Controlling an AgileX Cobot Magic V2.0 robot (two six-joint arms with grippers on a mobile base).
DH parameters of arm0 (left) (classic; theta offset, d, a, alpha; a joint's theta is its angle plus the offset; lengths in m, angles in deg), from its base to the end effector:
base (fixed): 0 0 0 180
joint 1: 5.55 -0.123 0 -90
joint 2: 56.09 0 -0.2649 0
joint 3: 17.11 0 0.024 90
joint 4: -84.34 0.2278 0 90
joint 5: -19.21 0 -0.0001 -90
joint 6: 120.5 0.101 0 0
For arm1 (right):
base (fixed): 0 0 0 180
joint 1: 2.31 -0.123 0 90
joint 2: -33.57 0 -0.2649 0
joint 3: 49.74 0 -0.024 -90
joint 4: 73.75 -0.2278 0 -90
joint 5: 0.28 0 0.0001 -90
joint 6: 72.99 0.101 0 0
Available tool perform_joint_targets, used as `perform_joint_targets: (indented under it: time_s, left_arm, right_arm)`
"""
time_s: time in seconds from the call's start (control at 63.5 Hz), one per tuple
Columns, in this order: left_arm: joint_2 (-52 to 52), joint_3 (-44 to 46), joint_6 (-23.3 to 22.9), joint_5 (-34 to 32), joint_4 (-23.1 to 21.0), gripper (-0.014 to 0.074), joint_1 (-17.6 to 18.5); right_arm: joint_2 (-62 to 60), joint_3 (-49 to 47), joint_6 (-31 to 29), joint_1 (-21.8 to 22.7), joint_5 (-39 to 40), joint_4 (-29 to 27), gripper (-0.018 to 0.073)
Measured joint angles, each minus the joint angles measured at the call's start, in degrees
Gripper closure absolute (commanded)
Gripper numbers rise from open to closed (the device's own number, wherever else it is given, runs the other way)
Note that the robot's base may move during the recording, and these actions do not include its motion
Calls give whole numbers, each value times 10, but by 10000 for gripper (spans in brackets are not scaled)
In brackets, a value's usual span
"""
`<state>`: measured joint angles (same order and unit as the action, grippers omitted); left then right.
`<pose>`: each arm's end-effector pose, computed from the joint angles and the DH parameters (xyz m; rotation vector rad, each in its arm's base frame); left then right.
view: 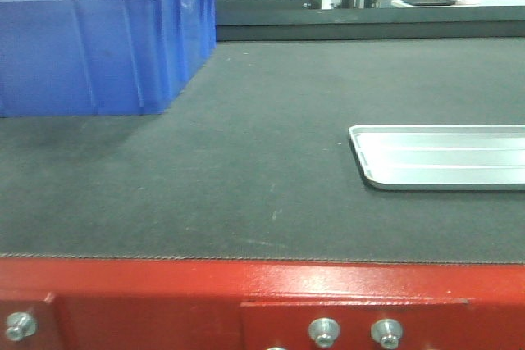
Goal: Grab orange capacitor from left shelf to right conveyor
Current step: 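Move the right gripper with the cylinder above the silver tray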
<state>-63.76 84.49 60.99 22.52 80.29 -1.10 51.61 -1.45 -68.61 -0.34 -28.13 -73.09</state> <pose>0.0639 -0.0054 0.1989 0.0290 1.5604 -0.0995 0.0478 -0.0022 0.3110 0.0868 1.6415 0.0199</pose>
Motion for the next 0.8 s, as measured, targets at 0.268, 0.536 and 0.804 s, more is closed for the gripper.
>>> perform_joint_targets:
  time_s: [0.268,0.536,0.804]
  left_arm:
    - [0,0,0,0,0,723,0]
    - [0,0,0,0,0,723,0]
    - [0,0,0,0,0,723,0]
  right_arm:
    - [0,0,0,0,0,0,354]
    - [0,0,0,0,0,0,354]
    - [0,0,0,0,0,0,354]
